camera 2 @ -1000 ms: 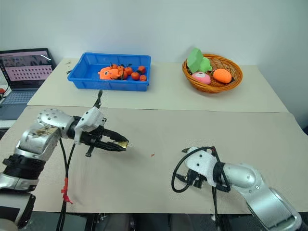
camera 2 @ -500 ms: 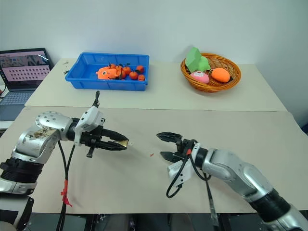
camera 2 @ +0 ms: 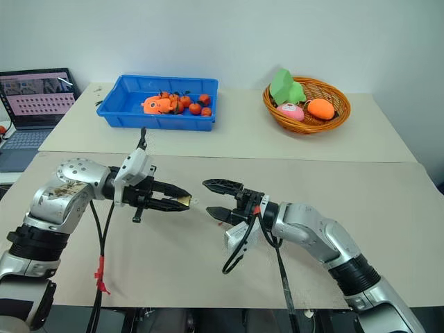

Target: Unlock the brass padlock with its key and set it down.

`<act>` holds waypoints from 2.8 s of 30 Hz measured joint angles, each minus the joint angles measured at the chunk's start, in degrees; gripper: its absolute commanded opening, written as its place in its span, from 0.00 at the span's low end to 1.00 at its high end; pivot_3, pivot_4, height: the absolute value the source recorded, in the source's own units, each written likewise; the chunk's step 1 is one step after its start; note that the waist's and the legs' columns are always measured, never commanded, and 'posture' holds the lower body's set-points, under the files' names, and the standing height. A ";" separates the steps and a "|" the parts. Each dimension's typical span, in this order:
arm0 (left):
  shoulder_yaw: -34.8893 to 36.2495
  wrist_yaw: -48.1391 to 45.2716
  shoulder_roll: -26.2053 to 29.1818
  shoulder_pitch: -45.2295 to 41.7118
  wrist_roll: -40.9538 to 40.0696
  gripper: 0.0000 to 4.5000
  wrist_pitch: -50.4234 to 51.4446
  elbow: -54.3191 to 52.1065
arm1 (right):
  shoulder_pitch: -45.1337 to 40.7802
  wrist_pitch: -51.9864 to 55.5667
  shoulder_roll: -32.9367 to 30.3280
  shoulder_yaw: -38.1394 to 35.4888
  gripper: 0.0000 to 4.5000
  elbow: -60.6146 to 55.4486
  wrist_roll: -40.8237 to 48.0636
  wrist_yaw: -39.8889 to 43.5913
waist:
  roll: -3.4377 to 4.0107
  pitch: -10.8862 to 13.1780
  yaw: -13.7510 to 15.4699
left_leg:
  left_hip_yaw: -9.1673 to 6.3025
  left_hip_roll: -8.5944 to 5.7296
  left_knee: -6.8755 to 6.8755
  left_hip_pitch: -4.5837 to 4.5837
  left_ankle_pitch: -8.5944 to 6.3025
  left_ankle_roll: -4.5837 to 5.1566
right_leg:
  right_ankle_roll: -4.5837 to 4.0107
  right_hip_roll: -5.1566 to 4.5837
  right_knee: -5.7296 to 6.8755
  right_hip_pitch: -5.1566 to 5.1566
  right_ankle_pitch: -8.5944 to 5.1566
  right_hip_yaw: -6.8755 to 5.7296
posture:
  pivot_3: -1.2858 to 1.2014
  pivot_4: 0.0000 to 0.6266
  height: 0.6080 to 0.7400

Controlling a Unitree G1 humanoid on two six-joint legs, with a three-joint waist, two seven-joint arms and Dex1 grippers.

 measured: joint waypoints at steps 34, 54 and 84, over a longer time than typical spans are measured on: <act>0.00 0.46 -0.08 -0.49 0.09 0.18 -0.02 0.22 | -0.81 0.24 4.08 -0.23 0.02 0.89 -1.51 0.86 | 0.00 0.00 -0.15 | 0.00 -0.02 0.00 0.21 0.00 0.00 | -0.20 0.00 0.45 0.01 -0.20 0.01 | 0.52 0.24 1.00; 0.13 1.45 -0.30 -0.49 0.14 0.18 -0.03 0.95 | -2.10 26.40 6.61 0.20 0.02 -8.11 23.74 28.28 | 0.00 0.00 -0.05 | -0.02 0.00 0.00 0.28 0.00 0.00 | -0.21 0.01 0.49 0.05 -0.22 0.01 | 0.52 0.24 1.00; 0.42 2.57 -0.02 0.38 -0.05 0.18 0.81 0.56 | -3.50 13.98 5.10 -0.25 0.47 -5.46 10.36 16.01 | -0.01 0.01 -0.18 | 0.00 0.00 0.00 0.28 0.00 0.00 | -0.21 0.03 0.54 0.01 -0.27 0.01 | 0.52 0.24 1.00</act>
